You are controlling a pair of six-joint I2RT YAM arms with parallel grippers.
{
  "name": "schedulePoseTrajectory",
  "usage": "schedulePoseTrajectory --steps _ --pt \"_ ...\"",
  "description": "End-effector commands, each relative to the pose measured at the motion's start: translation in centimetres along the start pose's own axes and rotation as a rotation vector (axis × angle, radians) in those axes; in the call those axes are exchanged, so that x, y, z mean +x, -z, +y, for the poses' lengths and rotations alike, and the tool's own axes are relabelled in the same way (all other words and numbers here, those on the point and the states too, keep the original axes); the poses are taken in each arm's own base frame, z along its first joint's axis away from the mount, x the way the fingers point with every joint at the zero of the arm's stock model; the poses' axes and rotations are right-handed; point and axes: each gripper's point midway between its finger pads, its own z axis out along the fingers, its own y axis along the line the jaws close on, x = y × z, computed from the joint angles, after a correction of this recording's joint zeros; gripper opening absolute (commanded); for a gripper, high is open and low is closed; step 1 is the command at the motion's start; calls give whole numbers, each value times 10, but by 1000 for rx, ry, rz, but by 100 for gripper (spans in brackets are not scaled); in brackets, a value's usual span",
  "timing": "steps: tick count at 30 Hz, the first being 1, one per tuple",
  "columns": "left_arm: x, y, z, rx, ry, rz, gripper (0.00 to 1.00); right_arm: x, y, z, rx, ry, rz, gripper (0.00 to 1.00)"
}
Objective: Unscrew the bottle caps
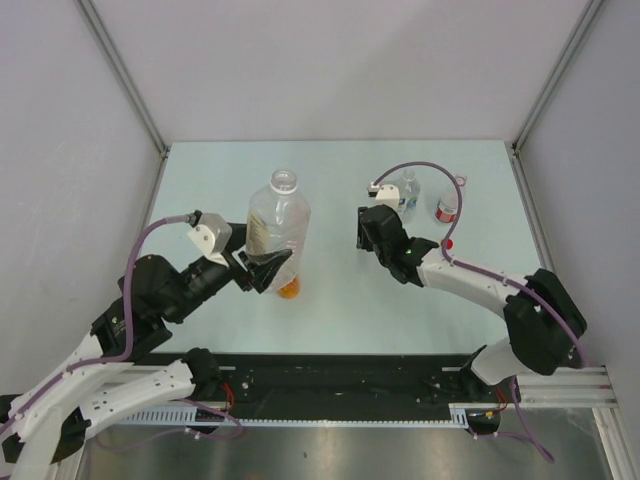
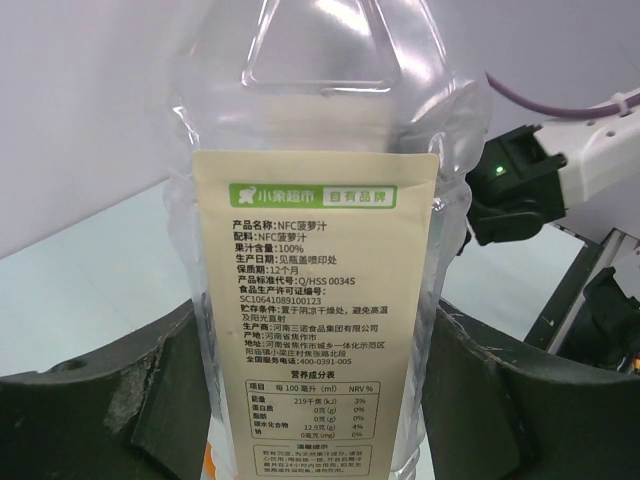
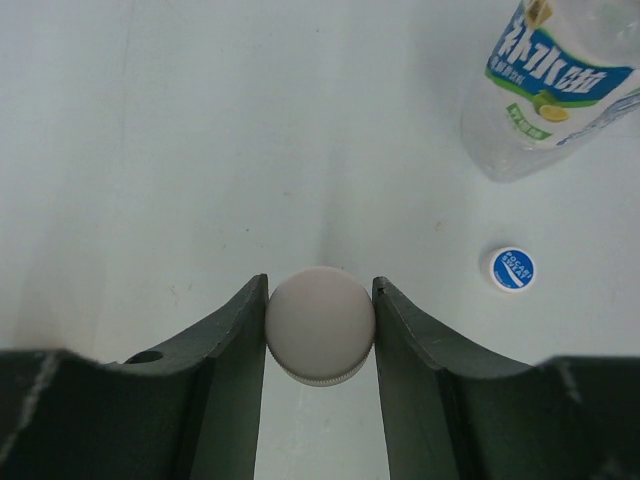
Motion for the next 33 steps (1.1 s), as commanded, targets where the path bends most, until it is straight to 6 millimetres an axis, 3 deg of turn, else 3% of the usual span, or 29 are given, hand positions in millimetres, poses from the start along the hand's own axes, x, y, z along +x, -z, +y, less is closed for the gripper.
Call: schedulePoseTrajectory --steps 1,15,30,32,33 --pt "-7 2 9 -39 -23 -27 0 -3 -22 7 -4 -61 -44 0" --pt "3 4 10 -46 -28 -7 1 80 -72 19 -16 -18 169 0" --pt "9 5 11 -48 -31 3 1 106 -93 7 10 -32 281 0" --pt "11 4 11 -50 -31 6 1 109 -93 7 5 -25 297 6" --pt "11 3 12 -51 -32 8 2 111 -92 6 5 -21 304 17"
